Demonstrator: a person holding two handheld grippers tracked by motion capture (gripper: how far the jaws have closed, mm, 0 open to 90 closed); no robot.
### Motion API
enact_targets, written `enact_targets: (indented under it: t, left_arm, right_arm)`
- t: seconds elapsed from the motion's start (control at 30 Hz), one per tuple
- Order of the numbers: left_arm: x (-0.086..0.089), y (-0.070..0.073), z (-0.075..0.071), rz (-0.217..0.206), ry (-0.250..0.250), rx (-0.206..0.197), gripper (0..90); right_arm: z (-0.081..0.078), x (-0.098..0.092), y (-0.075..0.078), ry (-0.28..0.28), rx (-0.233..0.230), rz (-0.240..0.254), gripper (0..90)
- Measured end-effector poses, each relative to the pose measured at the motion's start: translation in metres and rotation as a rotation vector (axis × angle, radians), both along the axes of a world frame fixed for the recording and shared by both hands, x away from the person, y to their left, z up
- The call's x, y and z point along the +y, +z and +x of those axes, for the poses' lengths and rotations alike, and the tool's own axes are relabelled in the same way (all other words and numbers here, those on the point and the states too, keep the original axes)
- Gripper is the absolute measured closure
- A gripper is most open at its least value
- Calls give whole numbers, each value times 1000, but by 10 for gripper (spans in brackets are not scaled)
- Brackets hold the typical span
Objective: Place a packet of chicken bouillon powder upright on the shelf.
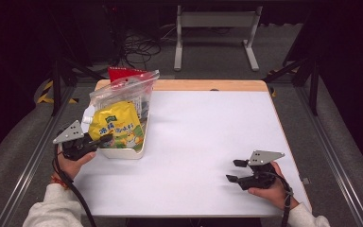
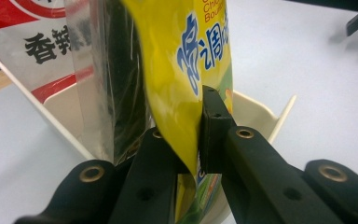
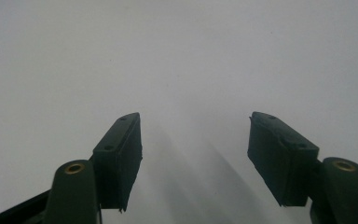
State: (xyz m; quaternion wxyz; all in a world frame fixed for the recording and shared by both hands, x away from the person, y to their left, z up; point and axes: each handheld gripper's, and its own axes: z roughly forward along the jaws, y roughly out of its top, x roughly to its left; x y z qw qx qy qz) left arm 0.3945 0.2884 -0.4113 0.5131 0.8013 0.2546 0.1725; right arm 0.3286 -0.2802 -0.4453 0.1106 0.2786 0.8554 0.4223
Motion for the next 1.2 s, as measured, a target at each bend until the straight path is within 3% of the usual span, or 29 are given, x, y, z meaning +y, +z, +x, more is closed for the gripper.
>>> enact_targets:
  t: [0.37, 0.83, 1.2]
  left_arm:
    - [0, -3, -1, -4, 25, 7, 857]
    - [0, -7, -7, -77, 66, 8, 833]
    - [-2, -5, -9, -88, 85, 0, 786]
  right_arm:
    - [1, 1, -1, 4, 4, -5, 349]
    - [0, 0, 2, -2, -7, 2, 349]
    - [0, -1, 4, 1, -18, -4, 349]
